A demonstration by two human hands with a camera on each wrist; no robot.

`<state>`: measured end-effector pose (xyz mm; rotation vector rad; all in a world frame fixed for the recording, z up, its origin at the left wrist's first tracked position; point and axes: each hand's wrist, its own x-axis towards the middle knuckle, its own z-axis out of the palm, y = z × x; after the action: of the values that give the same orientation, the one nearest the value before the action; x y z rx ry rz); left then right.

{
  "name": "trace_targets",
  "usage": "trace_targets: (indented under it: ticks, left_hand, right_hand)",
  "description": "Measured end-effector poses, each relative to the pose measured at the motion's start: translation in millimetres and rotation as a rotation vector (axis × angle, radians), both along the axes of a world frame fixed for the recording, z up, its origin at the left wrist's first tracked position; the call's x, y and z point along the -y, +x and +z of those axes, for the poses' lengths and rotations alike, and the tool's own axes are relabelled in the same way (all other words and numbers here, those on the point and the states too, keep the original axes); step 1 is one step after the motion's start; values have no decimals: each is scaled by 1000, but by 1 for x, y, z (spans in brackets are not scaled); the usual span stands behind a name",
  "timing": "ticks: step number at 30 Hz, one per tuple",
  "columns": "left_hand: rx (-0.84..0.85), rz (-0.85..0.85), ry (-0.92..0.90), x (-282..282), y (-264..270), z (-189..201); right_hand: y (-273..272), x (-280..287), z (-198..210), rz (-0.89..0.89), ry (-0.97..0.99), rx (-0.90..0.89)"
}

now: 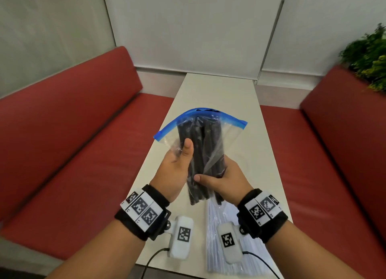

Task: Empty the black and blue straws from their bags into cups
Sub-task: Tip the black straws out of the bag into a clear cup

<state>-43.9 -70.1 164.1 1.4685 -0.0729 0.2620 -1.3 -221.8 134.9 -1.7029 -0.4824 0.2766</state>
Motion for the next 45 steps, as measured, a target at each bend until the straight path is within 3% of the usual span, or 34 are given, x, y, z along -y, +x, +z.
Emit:
trace_targets:
  ticks: [3,7,9,11,13,18,23,27,31,36,41,45]
  left_hand:
    - [-4,30,163,-5,2,3]
    - [122,293,203,-31,12,14]
    - [186,417,414,-45,14,25]
    - [279,428,731,-54,16,37]
    - [335,421,931,-58,18,46]
    - [542,362,1016,-47,16,50]
    - [430,389,1086,-55,15,36]
    - [222,394,1212,-58,13,28]
    - [129,272,1117,-54,10,29]
    - [113,12,697,-36,-1,27]
    - [154,78,520,-17,-2,6]
    - [32,186,350,-22,1,4]
  right_hand:
    - [3,5,-1,-49,14,-11]
    - [6,12,0,-74,26,-46]
    - [8,14,1,-69,16,-47]
    - [9,16,1,-69,15,-58]
    - [10,17,1,-65,17,-83]
    - [14,14,0,-27,81,-172]
    - [16,17,0,-19,195,-214]
    - [16,17,2,31,242,-204]
    - [18,17,4,108,268,-209]
    - [17,7,5,79,255,-124]
    - [16,-4,9,-46,134,133]
    - [15,-12,5,-65,121,189]
